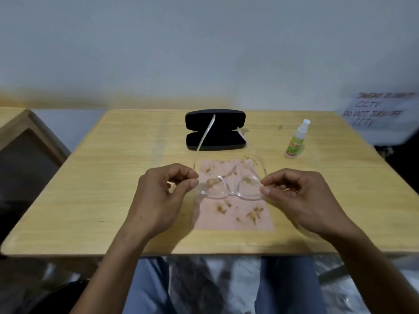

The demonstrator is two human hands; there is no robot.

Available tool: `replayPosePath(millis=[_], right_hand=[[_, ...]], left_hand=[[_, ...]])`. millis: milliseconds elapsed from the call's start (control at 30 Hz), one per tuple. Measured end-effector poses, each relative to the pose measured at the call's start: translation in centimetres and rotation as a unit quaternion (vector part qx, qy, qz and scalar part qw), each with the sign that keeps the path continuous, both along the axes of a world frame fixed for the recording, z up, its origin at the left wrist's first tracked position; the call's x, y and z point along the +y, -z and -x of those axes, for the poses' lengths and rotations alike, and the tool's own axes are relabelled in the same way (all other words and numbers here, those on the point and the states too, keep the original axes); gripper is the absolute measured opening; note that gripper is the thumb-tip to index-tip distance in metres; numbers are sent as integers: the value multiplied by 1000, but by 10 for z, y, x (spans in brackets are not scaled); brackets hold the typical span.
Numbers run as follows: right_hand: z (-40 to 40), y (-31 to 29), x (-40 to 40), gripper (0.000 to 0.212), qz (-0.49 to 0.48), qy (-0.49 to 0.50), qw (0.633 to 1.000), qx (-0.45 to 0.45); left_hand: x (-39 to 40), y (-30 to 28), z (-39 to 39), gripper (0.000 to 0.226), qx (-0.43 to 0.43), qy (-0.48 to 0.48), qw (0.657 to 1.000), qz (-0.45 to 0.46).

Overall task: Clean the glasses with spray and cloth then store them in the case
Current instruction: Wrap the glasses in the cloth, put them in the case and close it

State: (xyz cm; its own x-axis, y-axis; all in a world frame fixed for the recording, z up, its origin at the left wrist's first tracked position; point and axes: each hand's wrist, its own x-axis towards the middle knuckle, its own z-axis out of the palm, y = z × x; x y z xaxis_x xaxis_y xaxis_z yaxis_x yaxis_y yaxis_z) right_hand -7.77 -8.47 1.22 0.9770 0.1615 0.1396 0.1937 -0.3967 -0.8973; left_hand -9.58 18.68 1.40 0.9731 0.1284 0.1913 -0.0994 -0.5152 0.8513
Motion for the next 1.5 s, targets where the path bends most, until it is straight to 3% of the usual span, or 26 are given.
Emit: replayPosePath(millis=[633, 767, 833, 1067, 1267, 1500], right_hand=[[-5, 18, -6, 20, -11, 17, 999, 30], [-4, 11, -13, 37, 72, -5, 996, 52], [-6, 6, -18, 34, 124, 14, 992, 31], [-52, 5, 8, 4, 102, 135, 985, -27], [-88, 20, 22, 16, 176, 133, 975, -21], [-88, 21, 29, 8, 210, 145, 967, -11]], left_hand=[[-6, 18, -6, 4, 16, -1, 1000, -26], [4, 15, -7, 13, 28, 10, 998, -59], [11, 12, -11, 20, 27, -7, 996, -83], [4, 10, -59, 19, 26, -57, 991, -122], [-12, 14, -84, 8, 42, -39, 982, -178], [-12, 24, -94, 7, 19, -37, 972, -230]])
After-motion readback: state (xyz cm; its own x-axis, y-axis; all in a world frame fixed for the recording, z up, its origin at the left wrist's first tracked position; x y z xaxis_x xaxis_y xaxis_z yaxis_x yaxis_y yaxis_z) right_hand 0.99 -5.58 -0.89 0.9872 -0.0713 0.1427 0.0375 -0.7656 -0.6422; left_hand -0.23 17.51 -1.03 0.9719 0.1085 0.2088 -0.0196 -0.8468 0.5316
